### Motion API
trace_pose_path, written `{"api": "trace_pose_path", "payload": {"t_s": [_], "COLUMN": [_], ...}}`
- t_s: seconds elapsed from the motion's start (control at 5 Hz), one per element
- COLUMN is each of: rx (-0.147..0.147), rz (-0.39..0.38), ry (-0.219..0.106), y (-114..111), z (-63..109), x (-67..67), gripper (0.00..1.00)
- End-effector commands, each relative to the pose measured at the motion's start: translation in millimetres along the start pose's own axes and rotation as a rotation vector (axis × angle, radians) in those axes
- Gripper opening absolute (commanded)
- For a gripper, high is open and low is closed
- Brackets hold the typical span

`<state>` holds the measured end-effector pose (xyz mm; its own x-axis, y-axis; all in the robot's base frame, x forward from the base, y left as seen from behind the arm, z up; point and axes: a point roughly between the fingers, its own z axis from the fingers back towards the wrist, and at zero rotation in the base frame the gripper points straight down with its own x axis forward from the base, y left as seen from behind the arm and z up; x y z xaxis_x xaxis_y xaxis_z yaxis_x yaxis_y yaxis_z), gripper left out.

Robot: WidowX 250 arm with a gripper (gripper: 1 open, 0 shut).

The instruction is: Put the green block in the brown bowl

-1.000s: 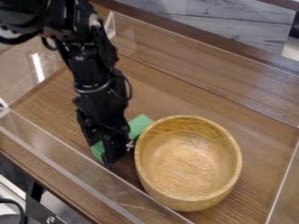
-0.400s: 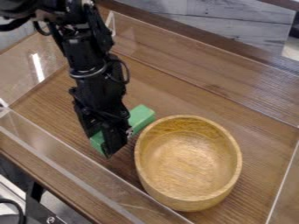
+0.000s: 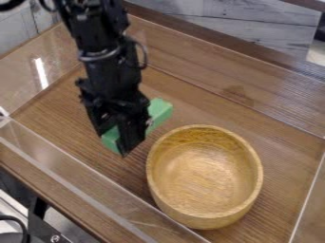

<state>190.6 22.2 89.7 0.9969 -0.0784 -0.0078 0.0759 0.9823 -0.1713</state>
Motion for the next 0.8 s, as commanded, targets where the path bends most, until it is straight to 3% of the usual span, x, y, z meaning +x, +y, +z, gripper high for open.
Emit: {"api": "trace_pose_path", "payload": {"t_s": [0.0, 0.2, 0.4, 0.6], "rx": [0.010, 0.010, 0.010, 0.022], "rz": [-0.005, -0.027, -0.106, -0.198], "ry": [-0.058, -0.074, -0.083, -0.088], "y": [-16.8, -45.0, -99.4, -146.7], "z": [33.4, 61.4, 75.1, 48.2], "x": [9.8, 11.1, 3.4, 0.7], "gripper": [0.00, 0.00, 0.00, 0.00]}}
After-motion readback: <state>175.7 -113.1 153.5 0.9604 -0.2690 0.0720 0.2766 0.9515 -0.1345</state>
